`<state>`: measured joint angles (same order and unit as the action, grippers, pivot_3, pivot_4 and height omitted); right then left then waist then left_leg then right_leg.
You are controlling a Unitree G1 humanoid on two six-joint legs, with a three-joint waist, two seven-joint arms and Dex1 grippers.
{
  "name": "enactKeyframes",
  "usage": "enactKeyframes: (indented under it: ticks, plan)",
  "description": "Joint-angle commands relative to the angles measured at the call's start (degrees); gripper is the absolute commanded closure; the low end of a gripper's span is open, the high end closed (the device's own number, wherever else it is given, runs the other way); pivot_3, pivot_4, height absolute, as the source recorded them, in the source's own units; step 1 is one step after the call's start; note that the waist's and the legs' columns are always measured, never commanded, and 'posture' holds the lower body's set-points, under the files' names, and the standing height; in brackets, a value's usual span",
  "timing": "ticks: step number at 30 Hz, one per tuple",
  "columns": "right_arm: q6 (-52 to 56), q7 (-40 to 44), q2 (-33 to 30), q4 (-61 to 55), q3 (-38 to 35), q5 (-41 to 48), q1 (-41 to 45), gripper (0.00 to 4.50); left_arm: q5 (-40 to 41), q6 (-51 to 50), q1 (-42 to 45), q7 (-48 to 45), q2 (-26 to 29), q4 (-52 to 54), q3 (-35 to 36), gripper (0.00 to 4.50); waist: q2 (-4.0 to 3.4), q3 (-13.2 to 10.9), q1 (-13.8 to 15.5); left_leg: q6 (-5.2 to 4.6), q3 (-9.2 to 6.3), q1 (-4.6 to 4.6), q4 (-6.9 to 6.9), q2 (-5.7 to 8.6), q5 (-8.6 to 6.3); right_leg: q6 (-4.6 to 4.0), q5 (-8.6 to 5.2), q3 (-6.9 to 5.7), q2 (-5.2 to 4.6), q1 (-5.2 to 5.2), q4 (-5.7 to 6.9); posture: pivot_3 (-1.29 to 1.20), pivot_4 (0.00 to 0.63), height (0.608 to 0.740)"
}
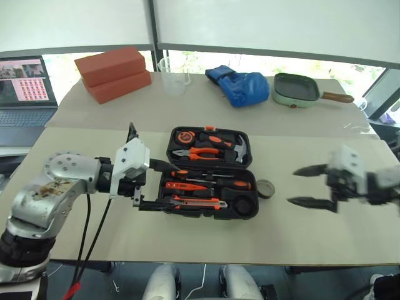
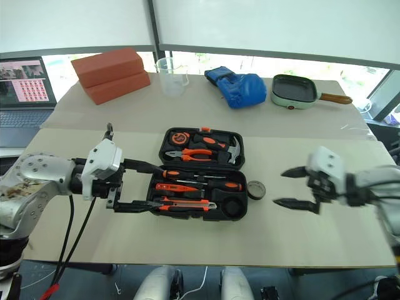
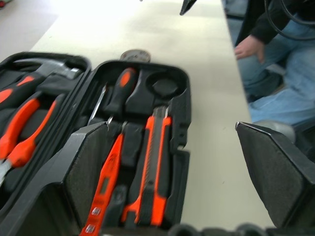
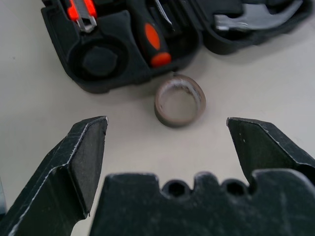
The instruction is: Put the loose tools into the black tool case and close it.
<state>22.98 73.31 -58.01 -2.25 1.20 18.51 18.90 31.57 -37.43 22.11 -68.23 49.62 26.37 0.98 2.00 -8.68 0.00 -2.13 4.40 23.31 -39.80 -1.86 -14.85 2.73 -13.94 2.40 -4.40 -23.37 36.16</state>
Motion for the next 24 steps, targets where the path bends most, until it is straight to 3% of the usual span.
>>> enactKeyframes:
  ticks: [1, 7, 10, 17, 21, 24]
  plan:
    - [-1.5, 2.0, 0.9, 2.4, 3.8, -2.8, 3.0, 0.0, -1.8, 2.8, 0.8, 2.0, 0.0, 0.8, 0.1, 0.04, 0.0, 0.0, 0.7, -0.02, 0.0, 0.04, 0.0, -0.01, -0.02, 0.02, -0.01, -0.03, -0.02, 0.0, -0.02, 0.0, 0.15, 0.738]
    - [-5.3, 2.5, 2.8, 5.9, 8.1, -6.8, 4.0, 0.0, -4.3, 5.4, 0.8, 3.2, 0.3, -0.1, -1.2, 0.04, 0.0, 0.0, 0.8, -0.06, 0.06, 0.38, -0.03, 0.03, -0.04, 0.08, 0.0, -0.02, -0.06, -0.28, -0.07, 0.0, 0.15, 0.738]
    - [-7.8, 1.2, 4.2, 8.4, 8.9, -8.5, 3.6, 0.74, -4.5, 5.8, 0.9, 3.4, 0.2, -0.3, -1.5, 0.0, -0.01, 0.0, 0.6, -0.05, 0.1, 0.4, -0.05, 0.03, -0.04, 0.07, 0.0, -0.01, -0.03, -0.33, -0.04, 0.0, 0.15, 0.738]
    - [-15.9, -2.6, 7.7, 15.5, 9.9, -13.5, 3.8, 3.1, -4.7, 6.5, 1.8, 3.5, 0.0, -1.0, -2.3, 0.0, 0.02, 0.0, 0.5, -0.04, 0.14, 0.34, -0.04, 0.02, -0.03, 0.07, 0.01, 0.01, -0.01, -0.33, 0.02, 0.0, 0.15, 0.738]
    - [-15.5, -2.5, 7.8, 14.6, 7.9, -11.9, 3.0, 4.45, -5.5, 7.3, 2.5, 3.5, 0.0, -1.8, -3.1, 0.0, 0.03, 0.0, 0.3, -0.04, 0.17, -0.12, -0.03, -0.01, -0.03, 0.05, 0.01, 0.0, 0.01, 0.13, -0.02, 0.0, 0.15, 0.738]
    - [-13.3, 0.7, 5.1, 8.9, 5.5, -8.1, 1.1, 4.48, -5.3, 7.5, 2.8, 3.4, 0.1, -2.0, -3.4, 0.0, 0.02, 0.0, 0.4, -0.04, 0.16, -0.14, -0.02, 0.0, -0.03, 0.05, 0.01, 0.01, -0.02, 0.15, 0.0, 0.0, 0.15, 0.738]
